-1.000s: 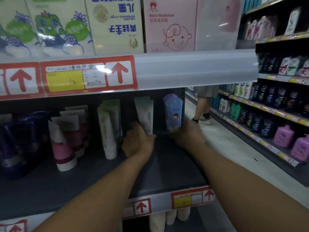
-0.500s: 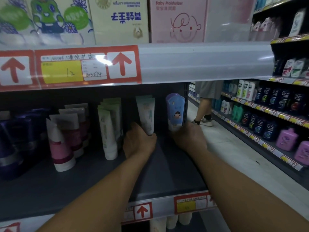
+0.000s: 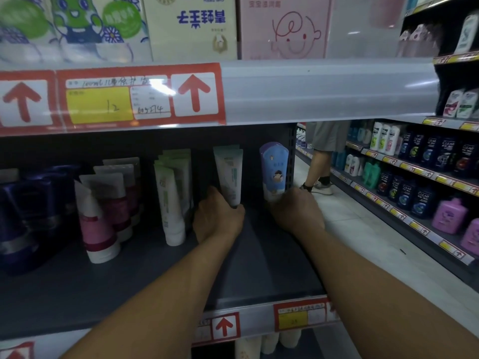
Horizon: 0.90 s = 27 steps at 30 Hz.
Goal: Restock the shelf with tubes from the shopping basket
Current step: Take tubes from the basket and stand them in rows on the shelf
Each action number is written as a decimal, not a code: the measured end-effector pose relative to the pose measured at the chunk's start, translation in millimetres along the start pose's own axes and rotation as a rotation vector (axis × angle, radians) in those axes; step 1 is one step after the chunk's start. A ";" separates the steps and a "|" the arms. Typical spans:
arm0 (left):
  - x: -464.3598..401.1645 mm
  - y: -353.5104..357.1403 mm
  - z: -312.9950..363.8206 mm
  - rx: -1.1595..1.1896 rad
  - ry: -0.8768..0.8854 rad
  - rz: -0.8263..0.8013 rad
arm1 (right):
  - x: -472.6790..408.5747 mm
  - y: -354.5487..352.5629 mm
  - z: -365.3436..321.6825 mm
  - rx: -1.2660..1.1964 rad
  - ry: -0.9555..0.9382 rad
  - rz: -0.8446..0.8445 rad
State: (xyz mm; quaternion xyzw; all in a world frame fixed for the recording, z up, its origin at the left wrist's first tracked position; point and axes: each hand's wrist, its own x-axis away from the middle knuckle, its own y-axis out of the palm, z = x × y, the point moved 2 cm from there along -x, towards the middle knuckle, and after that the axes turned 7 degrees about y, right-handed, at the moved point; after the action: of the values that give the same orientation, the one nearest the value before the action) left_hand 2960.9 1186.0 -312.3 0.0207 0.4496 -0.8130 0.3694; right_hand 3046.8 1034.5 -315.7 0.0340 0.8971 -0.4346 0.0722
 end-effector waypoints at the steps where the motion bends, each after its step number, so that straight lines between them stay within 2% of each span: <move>1: 0.0 0.1 0.0 -0.003 -0.002 -0.002 | 0.2 0.0 0.1 -0.001 -0.003 -0.003; 15: -2.4 2.9 -1.6 -0.006 -0.011 -0.005 | 1.2 -0.8 0.5 -0.020 -0.020 0.007; 20: -4.4 4.8 -3.2 -0.029 -0.033 -0.044 | -1.9 -1.0 2.9 -0.061 -0.019 -0.063; 27: 3.7 0.7 -2.7 -0.030 -0.006 -0.121 | 14.9 -18.1 -1.4 0.136 -0.099 -0.105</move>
State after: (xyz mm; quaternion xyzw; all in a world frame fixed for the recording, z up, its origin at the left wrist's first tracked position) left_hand 2957.8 1185.6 -315.8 -0.0143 0.4612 -0.8270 0.3212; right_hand 3029.7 1024.3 -303.2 -0.0300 0.8615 -0.4986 0.0913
